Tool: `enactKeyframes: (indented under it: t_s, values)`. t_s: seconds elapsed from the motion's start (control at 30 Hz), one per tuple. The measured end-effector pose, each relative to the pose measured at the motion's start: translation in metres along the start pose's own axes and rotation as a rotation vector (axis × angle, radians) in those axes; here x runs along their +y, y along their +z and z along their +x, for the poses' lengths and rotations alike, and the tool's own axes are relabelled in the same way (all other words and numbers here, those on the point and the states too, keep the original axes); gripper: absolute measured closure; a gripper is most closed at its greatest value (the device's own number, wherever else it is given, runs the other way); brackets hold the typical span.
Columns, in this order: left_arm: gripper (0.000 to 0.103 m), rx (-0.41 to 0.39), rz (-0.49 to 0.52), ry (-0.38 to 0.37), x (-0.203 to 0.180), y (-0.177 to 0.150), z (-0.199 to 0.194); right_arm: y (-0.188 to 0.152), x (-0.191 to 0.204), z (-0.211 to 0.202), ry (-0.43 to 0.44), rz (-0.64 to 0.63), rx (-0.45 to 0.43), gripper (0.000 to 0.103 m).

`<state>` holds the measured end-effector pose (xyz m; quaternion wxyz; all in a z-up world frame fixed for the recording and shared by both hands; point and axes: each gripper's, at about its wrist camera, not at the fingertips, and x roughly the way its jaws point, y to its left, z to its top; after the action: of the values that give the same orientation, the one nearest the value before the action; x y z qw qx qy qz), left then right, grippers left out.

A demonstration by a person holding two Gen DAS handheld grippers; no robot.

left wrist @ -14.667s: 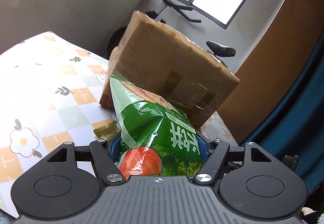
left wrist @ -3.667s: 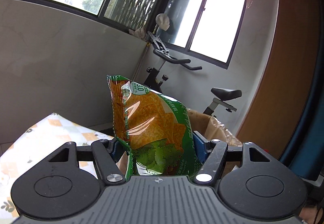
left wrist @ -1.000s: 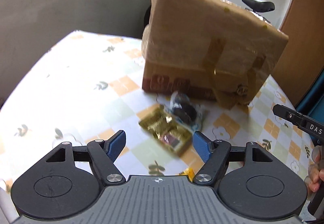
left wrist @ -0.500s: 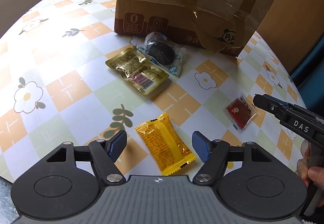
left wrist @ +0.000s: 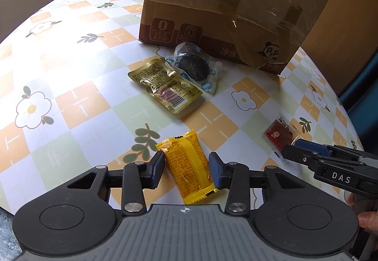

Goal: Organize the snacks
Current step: 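Close left tool on yellow wrapped cake while right tool grasps red meat packet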

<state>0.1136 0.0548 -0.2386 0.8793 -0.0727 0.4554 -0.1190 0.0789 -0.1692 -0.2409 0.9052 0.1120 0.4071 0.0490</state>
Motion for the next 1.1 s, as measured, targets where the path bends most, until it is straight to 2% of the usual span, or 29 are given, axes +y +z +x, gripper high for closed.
enactKeyframes:
  t_s: [0.13, 0.37, 0.53, 0.6, 0.73, 0.77, 0.8, 0.83, 1.1]
  values:
    - [0.060, -0.005, 0.004, -0.001, 0.000, -0.001, 0.000, 0.004, 0.003, 0.005, 0.010, -0.012, 0.002, 0.056]
    - [0.060, -0.011, 0.006, -0.004, 0.000, -0.001, 0.000, 0.021, 0.006, 0.023, 0.006, -0.027, -0.003, 0.051]
    - [0.060, -0.014, 0.006, -0.006, 0.000, -0.001, 0.000, 0.031, 0.019, 0.039, -0.020, -0.092, -0.007, 0.040]
    - [0.060, -0.015, 0.005, -0.008, 0.000, -0.002, 0.000, 0.030, 0.027, 0.044, -0.043, -0.137, -0.021, 0.040]
    - [0.060, -0.016, 0.004, -0.011, 0.001, -0.001, 0.000, 0.017, 0.035, 0.045, -0.077, -0.221, -0.073, 0.043]
    - [0.060, -0.016, 0.004, -0.010, 0.001, -0.001, 0.000, 0.015, 0.034, 0.042, -0.077, -0.212, -0.086, 0.044]
    - [0.060, -0.016, 0.006, -0.010, 0.001, -0.001, 0.000, 0.015, 0.032, 0.040, -0.088, -0.200, -0.096, 0.053]
    - [0.060, -0.016, 0.006, -0.009, 0.000, -0.001, 0.000, 0.014, 0.030, 0.039, -0.082, -0.186, -0.100, 0.057]
    - [0.060, -0.020, 0.002, -0.011, 0.001, -0.002, 0.000, 0.010, 0.024, 0.034, -0.062, -0.178, -0.137, 0.064]
